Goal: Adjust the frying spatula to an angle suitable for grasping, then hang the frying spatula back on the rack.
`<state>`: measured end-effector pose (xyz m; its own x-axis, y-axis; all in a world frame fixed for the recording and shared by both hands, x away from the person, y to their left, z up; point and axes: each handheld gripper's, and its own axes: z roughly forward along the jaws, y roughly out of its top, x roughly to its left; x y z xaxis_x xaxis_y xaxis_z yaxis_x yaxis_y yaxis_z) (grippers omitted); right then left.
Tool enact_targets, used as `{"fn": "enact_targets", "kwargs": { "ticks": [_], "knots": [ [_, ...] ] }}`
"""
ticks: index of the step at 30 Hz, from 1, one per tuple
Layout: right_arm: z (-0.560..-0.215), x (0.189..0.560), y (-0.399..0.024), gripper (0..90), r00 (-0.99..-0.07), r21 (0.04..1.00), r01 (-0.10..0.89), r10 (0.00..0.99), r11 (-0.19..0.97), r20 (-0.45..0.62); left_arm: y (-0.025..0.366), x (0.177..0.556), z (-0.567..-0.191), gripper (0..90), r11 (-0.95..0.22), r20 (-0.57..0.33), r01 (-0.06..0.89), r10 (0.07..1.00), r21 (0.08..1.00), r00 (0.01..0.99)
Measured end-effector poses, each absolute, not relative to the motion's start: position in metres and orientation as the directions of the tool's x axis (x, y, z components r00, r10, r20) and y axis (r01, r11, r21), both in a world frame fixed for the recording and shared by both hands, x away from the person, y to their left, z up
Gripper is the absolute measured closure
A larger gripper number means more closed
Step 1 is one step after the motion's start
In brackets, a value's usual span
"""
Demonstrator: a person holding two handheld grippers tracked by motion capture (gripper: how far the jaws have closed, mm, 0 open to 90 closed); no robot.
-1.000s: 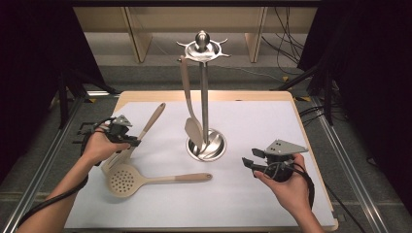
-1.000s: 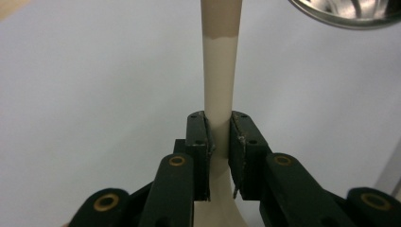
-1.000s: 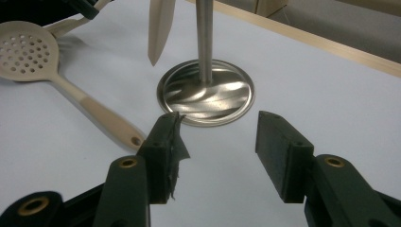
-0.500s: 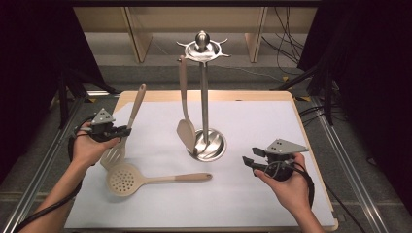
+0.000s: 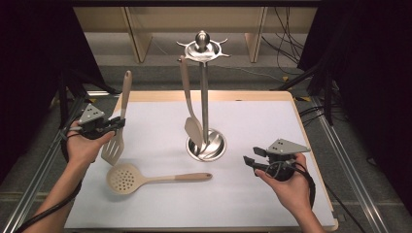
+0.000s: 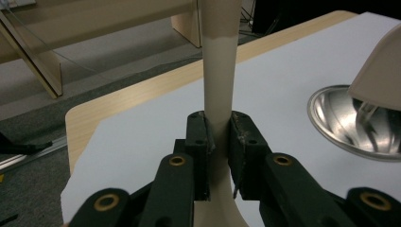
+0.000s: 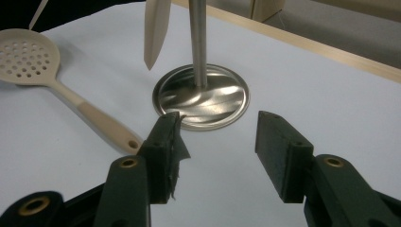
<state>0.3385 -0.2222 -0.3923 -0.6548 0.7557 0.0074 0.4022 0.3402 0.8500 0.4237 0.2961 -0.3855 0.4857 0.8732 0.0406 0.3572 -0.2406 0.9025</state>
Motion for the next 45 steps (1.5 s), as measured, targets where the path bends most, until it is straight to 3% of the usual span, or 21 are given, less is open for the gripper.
{"fn": "enact_targets", "kwargs": {
  "ticks": [18,45],
  "knots": [
    [-0.385,0.333,-0.214,51.5,-0.666,0.853,0.4,0.746,0.335,0.019,0.262,0.395,-0.363,78.4,-0.136,-0.042,0.308,0.86,0.942,0.508],
    [-0.351,0.33,-0.178,52.8,-0.729,0.906,0.279,0.684,0.319,-0.016,0.189,0.351,-0.351,78.4,-0.19,-0.029,0.254,0.746,0.948,0.665]
  ]
}}
